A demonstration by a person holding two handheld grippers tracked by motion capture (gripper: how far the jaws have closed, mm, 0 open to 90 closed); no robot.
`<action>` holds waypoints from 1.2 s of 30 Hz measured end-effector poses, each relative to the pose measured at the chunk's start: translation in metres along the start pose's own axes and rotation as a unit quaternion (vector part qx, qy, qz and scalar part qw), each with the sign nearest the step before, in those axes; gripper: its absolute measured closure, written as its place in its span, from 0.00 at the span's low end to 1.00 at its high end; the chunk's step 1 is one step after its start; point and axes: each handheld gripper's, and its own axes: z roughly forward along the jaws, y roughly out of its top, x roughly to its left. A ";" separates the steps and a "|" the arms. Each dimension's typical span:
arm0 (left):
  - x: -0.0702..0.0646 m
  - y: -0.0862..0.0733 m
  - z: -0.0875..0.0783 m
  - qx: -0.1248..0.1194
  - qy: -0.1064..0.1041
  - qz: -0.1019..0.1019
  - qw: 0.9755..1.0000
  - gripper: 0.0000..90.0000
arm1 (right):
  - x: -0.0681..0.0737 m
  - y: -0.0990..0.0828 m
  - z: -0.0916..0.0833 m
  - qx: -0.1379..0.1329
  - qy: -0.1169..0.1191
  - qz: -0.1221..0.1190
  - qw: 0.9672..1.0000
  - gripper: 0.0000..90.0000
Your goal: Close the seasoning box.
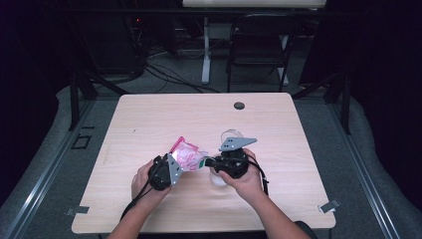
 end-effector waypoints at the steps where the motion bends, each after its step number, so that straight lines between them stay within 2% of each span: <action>1: 0.000 0.001 0.000 0.000 0.003 0.005 1.000 0.69 | 0.000 0.000 -0.001 0.001 -0.001 0.001 1.000 1.00; 5: 0.000 0.008 -0.001 -0.005 0.016 0.013 1.000 0.69 | -0.002 0.001 -0.005 0.002 0.000 0.005 1.000 1.00; 8: 0.001 0.013 -0.002 -0.004 0.020 0.025 0.999 0.69 | -0.004 0.001 -0.009 -0.003 0.000 0.006 1.000 1.00; 13: 0.002 0.020 -0.003 -0.009 0.039 0.046 0.998 0.69 | -0.006 0.001 -0.014 -0.006 0.000 0.009 1.000 1.00; 21: 0.002 0.030 0.001 -0.015 0.048 0.068 0.996 0.69 | -0.011 -0.001 -0.020 -0.003 -0.006 0.014 1.000 1.00; 23: 0.004 0.033 0.000 -0.011 0.051 0.084 0.995 0.69 | -0.013 -0.002 -0.021 -0.004 -0.008 0.015 1.000 1.00; 29: 0.007 0.040 0.000 -0.010 0.059 0.100 0.993 0.69 | -0.014 -0.003 -0.023 -0.002 -0.010 0.015 1.000 1.00; 31: 0.008 0.042 -0.001 -0.003 0.062 0.112 0.992 0.69 | -0.014 -0.003 -0.023 -0.002 -0.010 0.015 1.000 1.00; 32: 0.008 0.042 -0.001 -0.008 0.062 0.109 0.992 0.69 | -0.014 -0.003 -0.023 -0.001 -0.011 0.016 1.000 1.00; 36: 0.009 0.045 -0.002 -0.004 0.068 0.124 0.990 0.69 | -0.015 -0.003 -0.025 -0.003 -0.012 0.018 1.000 1.00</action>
